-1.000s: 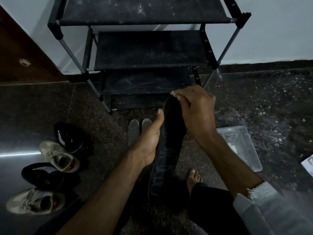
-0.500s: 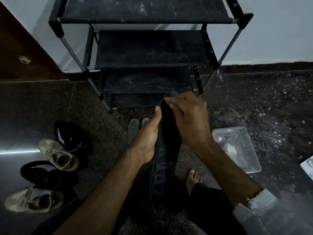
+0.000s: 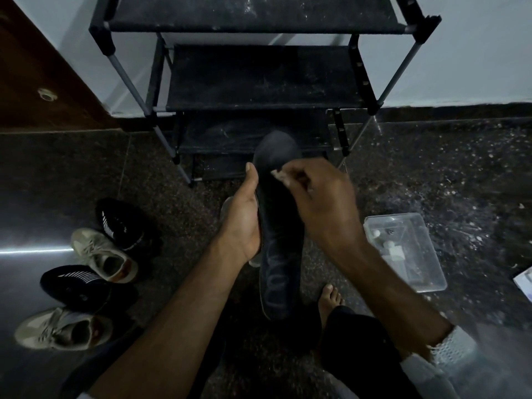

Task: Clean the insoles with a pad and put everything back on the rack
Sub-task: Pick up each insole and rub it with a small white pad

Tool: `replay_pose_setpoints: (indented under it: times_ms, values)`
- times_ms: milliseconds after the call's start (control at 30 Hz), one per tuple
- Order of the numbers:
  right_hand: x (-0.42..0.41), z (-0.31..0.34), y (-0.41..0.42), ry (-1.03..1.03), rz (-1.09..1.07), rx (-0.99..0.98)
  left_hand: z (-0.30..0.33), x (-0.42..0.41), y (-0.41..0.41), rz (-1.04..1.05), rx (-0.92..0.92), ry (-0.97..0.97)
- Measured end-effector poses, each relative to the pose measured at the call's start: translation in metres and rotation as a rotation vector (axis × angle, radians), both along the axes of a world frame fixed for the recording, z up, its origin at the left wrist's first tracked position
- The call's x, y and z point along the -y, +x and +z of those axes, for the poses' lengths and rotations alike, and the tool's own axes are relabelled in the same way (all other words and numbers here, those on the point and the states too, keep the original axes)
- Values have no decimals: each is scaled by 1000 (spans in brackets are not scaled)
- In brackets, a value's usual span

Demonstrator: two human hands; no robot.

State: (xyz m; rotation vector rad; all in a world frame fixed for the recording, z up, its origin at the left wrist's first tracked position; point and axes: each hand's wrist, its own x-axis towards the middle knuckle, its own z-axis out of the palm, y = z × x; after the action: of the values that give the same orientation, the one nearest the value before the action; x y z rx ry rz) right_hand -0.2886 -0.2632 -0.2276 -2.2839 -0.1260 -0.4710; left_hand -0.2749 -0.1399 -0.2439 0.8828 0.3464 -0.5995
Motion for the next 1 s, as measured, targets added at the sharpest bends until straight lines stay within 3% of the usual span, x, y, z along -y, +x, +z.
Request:
replay_pose_setpoints:
  times_ms: [167,333,533,733,1000]
  values:
    - [-20,-6,-7,-170,110,74,0,-4,1,51,23,-20]
    - [9,-13,8,-43,-84,-16,3,2,-5,-46,49,25]
    - [-18,-5,-3,-10,73,10,2,2,-5,-13,66,30]
    - [10,-11,8,4,-71,-38,4,6,-6,-44,11,-5]
    - [-27,0,-14,-78,164,10,1,-5,3,47,42,-13]
